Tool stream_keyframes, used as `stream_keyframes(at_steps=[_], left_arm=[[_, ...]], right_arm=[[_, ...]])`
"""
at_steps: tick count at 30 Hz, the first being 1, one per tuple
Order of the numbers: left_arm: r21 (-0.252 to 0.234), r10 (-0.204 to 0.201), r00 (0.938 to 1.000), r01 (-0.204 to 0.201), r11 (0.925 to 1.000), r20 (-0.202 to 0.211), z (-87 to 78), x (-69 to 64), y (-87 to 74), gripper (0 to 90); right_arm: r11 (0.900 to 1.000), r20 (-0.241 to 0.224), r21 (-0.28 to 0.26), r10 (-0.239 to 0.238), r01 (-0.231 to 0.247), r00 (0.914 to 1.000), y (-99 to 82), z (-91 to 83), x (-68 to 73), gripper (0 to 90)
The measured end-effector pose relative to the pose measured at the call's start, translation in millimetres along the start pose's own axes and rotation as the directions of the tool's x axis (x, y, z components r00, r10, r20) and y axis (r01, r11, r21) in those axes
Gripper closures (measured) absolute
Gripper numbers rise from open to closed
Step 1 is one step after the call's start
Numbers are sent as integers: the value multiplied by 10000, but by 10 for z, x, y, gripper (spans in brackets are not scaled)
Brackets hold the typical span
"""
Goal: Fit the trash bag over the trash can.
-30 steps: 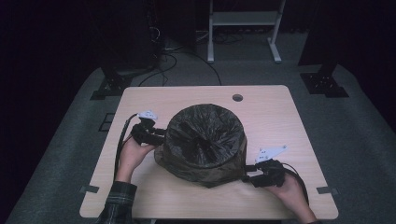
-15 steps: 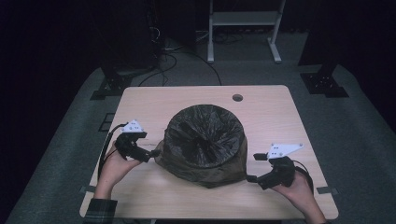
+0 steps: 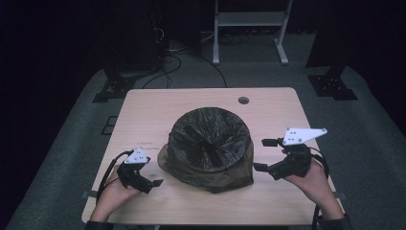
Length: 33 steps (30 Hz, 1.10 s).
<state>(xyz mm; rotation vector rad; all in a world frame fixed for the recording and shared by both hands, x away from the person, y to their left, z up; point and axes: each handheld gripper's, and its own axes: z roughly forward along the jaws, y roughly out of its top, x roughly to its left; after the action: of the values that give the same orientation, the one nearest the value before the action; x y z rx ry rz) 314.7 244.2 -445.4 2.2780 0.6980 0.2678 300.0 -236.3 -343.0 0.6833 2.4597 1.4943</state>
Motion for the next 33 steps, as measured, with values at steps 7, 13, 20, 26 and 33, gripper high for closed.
stream_keyframes(at_steps=[7,13,20,26,33], left_arm=[[341,394,9991,-398,9986,139,117,-86,-100,0],[806,575,9977,-603,9949,370,251,-108,-166,0],[483,800,9959,-819,9955,412,286,-118,-183,0],[170,756,9962,-764,9969,431,298,-124,-204,0],[-165,752,9963,-746,9971,418,309,-129,-231,0]], right_arm=[[9978,-151,-279,-603,599,9981,399,-13,44,99],[9961,-479,-113,-884,880,9949,696,145,83,99],[9874,-842,1013,-1129,1212,9900,917,522,73,99],[9688,-913,1985,-1324,1483,9870,981,822,36,99],[9418,-942,2858,-1562,1770,9832,980,1087,32,99]])
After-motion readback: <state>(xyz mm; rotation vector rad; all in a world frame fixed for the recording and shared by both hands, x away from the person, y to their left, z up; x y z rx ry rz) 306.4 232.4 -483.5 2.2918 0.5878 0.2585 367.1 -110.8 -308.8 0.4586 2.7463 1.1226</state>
